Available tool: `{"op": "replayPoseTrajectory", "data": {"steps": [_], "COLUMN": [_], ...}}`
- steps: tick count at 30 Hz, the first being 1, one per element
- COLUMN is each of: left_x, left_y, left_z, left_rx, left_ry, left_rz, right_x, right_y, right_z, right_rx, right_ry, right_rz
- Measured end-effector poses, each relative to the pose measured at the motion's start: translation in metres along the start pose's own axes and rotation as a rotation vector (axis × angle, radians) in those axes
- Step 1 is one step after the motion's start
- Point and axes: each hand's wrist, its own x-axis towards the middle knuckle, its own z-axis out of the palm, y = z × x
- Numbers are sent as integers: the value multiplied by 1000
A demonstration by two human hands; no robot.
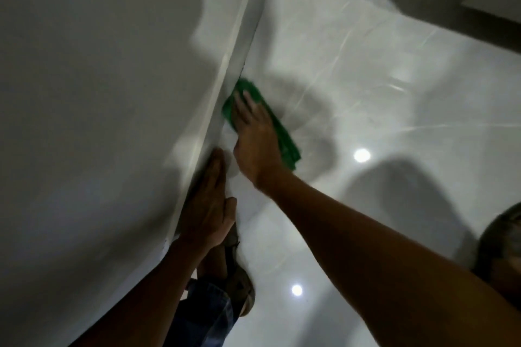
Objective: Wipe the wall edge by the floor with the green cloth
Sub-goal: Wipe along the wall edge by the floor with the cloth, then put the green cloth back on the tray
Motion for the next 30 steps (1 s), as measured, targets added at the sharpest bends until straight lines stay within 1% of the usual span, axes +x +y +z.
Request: {"op": "replayPoseTrajectory", "data": {"steps": [3,4,5,6,7,8,10,12,13,16,18,20,22,25,27,30], "left_x": [-16,-23,-30,-38,-45,-52,-67,-77,-79,-80,-74,-67,-58,-45,-37,-22], "left_y": [6,9,12,18,25,33,48,67,78,106,123,150,184,239,281,352], "left_z": [-15,-22,-28,-38,-48,-58,-76,-99,-112,-147,-170,-202,-237,-283,-310,-343], "left_rx": [-12,-9,-15,-32,-61,-89,-83,-35,-31,-25,-31,-70,-105,-129,-148,-162], "left_ry": [-41,-58,-76,-80,-70,-61,-57,-53,-48,5,38,58,116,231,280,329], "left_rz": [-45,-60,-77,-92,-107,-116,-94,-57,-64,-41,5,25,70,194,304,368], "right_x": [-9,-2,6,11,10,5,-18,-45,-58,-90,-102,-107,-109,-112,-114,-116], "right_y": [-4,-5,-6,-8,-9,-8,-8,-13,-18,-31,-41,-51,-59,-69,-69,-61], "right_z": [-10,-23,-38,-57,-75,-90,-116,-147,-162,-197,-224,-266,-316,-395,-450,-532], "right_rx": [-28,-29,76,266,514,768,1129,1371,1491,1803,1902,1937,1949,1954,1965,2023], "right_ry": [-237,-349,-461,-539,-582,-572,-498,-460,-441,-280,-199,-170,-129,-44,54,219], "right_rz": [-49,-34,49,210,393,551,764,887,914,1048,1100,1102,1056,996,924,848]}}
